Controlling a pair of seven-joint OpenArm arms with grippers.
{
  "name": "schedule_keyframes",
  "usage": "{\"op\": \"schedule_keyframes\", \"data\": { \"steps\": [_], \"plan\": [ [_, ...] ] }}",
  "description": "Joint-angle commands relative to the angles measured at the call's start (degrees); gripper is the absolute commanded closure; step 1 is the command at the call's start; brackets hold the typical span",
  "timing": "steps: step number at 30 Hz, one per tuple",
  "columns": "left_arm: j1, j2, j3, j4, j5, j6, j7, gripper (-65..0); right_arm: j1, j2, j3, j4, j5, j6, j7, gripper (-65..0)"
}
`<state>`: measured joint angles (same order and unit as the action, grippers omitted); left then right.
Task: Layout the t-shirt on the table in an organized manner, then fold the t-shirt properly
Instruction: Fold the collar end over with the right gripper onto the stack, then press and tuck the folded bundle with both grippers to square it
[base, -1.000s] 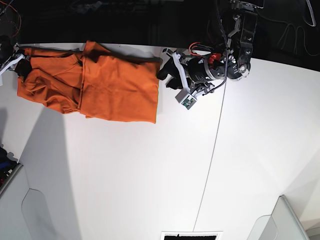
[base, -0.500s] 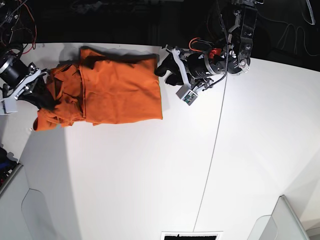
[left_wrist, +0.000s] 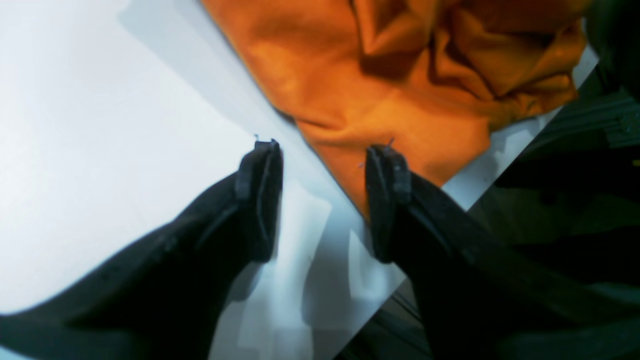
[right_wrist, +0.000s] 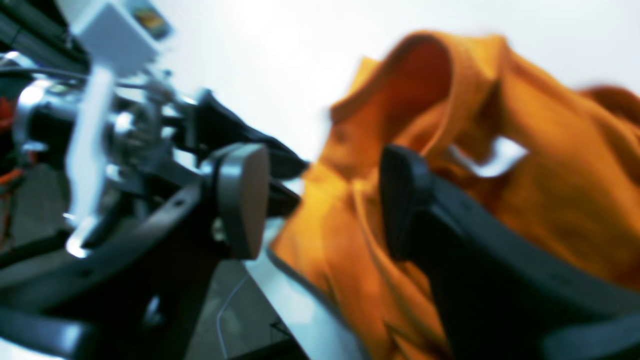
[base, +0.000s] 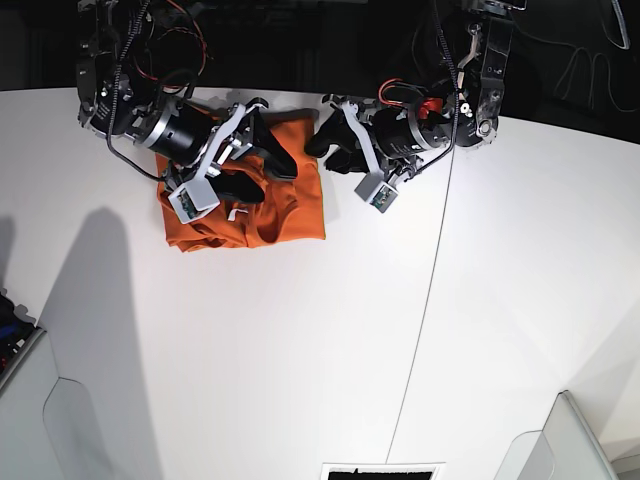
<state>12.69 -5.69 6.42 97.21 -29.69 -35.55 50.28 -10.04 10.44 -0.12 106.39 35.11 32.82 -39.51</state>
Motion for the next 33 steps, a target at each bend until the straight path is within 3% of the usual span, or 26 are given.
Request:
{"op": "schedule_keyframes", "data": {
  "steps": [1,6,10,15,18,21,24,33],
  "plan": [
    [0.02,-0.07,0.09,0.28,0.76,0.37,1.4,-30.3,1.4,0.15,-0.07,1.05,1.33,0.37,1.55,-35.6],
    [0.0,-0.35,-0.02,0.42,0.33,0.37,1.42,-30.3,5.29,0.15,0.96,1.07,1.03,0.33,1.51,-35.6],
    [0.0,-2.71,-0.13,3.41,-1.6,0.35,1.38,-29.0,8.44,0.15,5.49,1.07,-0.66,-0.37,1.57,-34.4],
    [0.0,-6.32,-3.72,9.46,-1.84,0.02,1.36,-15.3,11.91,0.2,13.79,1.01,-4.0,-3.41,1.57,-15.0],
    [0.0,-8.63,-6.23,12.72,-6.82,-3.28,1.49,-8.1,13.55,1.01,17.29,-0.15,-5.88,-4.13,1.62,0.0],
    [-0.09,-9.86,-6.4,16.04,-14.86,-4.45,1.66,-7.0,15.02,2.8,17.84,-3.56,-7.32,-4.11,3.5,0.0],
    [-1.6,-8.37,-4.52,17.9,-19.47,-4.45,1.66,-7.0,17.46,3.91,17.73,-9.38,-7.28,-3.98,4.83,0.0],
    [-7.43,3.98,12.87,16.37,-6.23,-4.45,1.4,-6.9,24.79,3.96,17.2,-28.0,-6.01,-2.12,4.9,0.0]
  ]
}}
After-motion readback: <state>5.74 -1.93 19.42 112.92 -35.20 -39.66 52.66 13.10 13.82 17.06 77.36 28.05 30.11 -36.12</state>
